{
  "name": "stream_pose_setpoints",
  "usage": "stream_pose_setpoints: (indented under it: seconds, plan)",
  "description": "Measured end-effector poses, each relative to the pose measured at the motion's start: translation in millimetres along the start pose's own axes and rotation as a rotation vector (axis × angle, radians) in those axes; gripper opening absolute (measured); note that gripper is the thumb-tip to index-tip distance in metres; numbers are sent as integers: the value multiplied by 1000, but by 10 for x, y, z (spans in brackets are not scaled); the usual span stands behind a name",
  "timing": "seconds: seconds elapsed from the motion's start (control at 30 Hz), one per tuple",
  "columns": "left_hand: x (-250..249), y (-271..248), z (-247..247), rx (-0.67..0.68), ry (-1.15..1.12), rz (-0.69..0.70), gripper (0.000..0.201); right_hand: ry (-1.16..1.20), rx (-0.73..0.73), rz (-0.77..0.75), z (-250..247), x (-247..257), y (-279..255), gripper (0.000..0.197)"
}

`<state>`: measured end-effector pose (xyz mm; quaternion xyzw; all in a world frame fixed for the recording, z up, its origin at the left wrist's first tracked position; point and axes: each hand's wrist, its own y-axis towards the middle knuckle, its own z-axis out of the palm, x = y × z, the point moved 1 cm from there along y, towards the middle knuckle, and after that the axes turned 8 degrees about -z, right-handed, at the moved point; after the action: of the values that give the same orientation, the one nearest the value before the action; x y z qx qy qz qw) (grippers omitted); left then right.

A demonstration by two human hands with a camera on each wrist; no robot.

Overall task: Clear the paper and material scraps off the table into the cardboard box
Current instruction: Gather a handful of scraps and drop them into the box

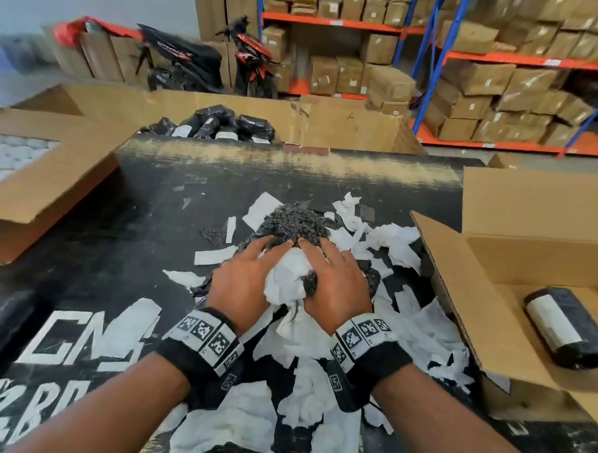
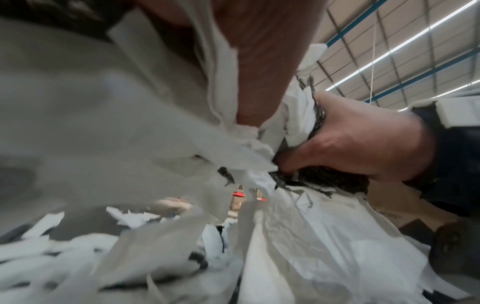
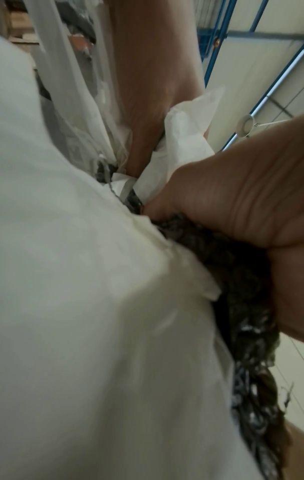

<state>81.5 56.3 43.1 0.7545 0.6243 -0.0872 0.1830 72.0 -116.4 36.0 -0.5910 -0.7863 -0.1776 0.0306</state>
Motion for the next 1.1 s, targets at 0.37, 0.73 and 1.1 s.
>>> stream_pose_setpoints:
  seconds: [0.37, 0.73, 1.1]
  plan:
    - [-359, -91, -975, -274, 83, -21, 77, 35, -215, -160, -800, 358, 245, 83]
    - [-1671, -641, -1812, -587, 150, 6, 74, 13, -498, -352, -2269, 179, -258, 79]
    - [-3477, -884, -1540, -544, 16, 127, 65, -118, -531, -249, -3262, -1132, -1212, 79]
